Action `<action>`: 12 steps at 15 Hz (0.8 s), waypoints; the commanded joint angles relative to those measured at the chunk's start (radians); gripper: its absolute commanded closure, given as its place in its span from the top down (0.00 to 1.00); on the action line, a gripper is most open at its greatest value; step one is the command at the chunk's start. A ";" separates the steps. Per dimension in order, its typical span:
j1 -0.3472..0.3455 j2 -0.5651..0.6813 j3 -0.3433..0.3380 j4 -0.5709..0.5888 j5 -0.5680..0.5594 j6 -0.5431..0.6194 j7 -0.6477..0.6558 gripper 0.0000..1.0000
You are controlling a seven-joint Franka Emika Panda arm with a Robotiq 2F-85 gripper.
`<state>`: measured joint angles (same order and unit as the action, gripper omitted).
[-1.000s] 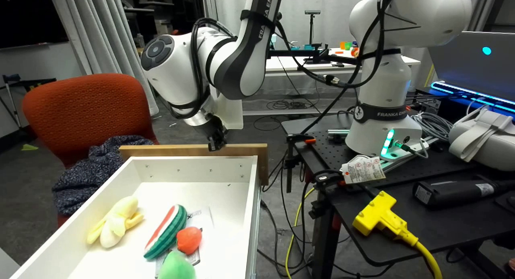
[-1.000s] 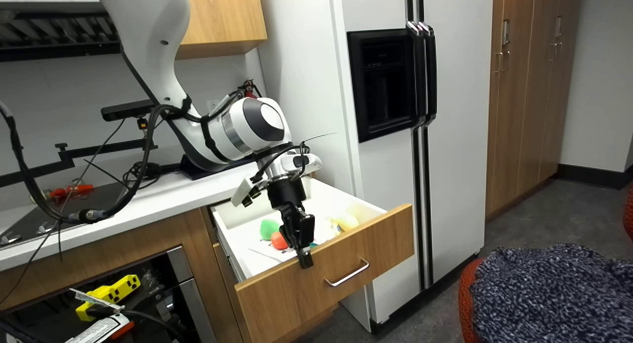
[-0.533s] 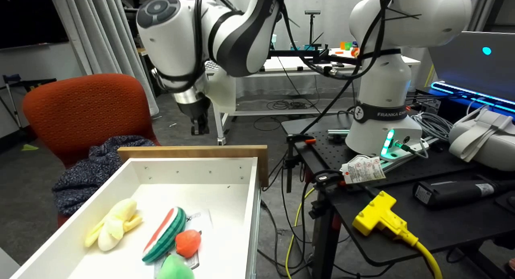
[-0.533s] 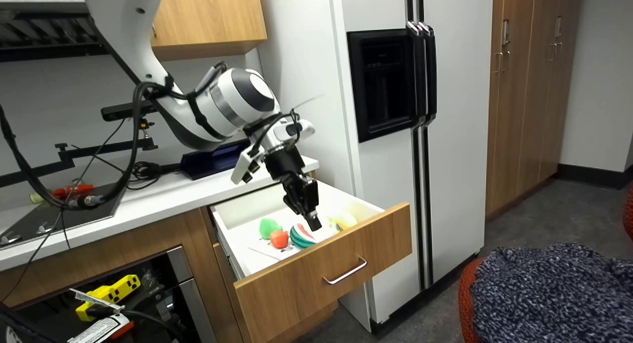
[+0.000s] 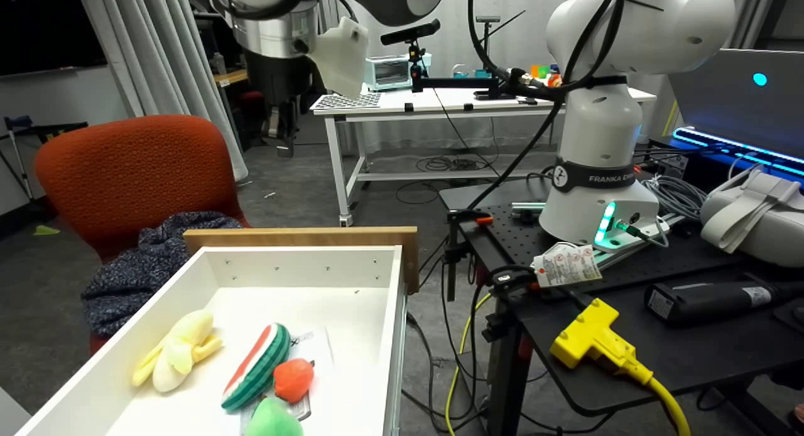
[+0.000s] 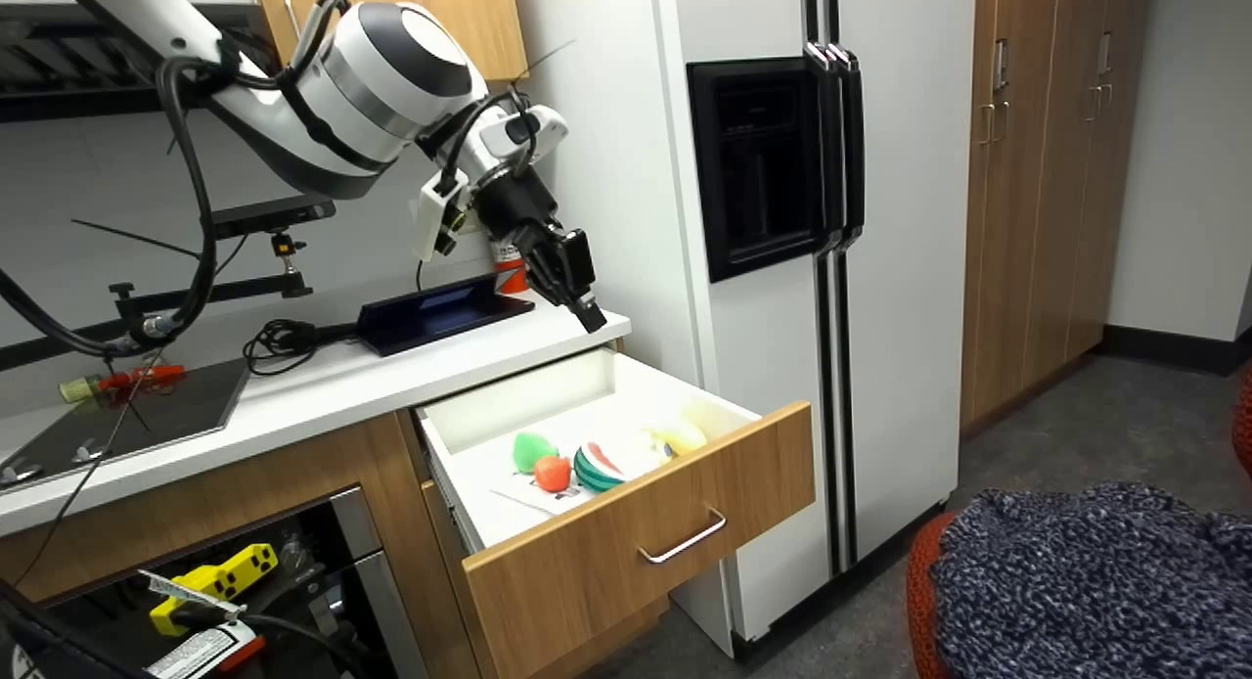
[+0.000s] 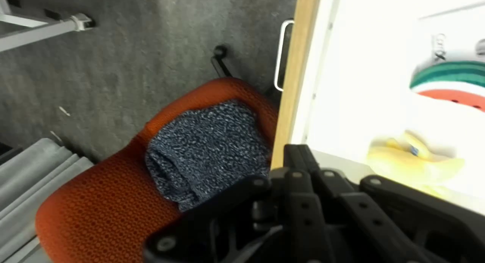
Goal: Open the top drawer of the kitchen unit
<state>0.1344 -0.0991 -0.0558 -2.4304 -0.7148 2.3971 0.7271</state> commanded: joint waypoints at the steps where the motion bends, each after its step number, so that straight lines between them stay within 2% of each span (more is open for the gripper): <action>1: -0.044 -0.051 0.032 -0.041 0.155 0.174 -0.105 0.00; 5: -0.038 -0.043 0.050 -0.068 0.405 0.379 -0.294 0.00; 6: 0.025 -0.040 0.000 -0.078 0.482 0.423 -0.359 0.00; 9: 0.158 -0.039 -0.070 -0.109 0.734 0.502 -0.563 0.00; 12: 0.224 -0.059 -0.093 -0.104 0.966 0.467 -0.777 0.00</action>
<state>0.2880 -0.1193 -0.1088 -2.5193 0.0700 2.8736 0.1324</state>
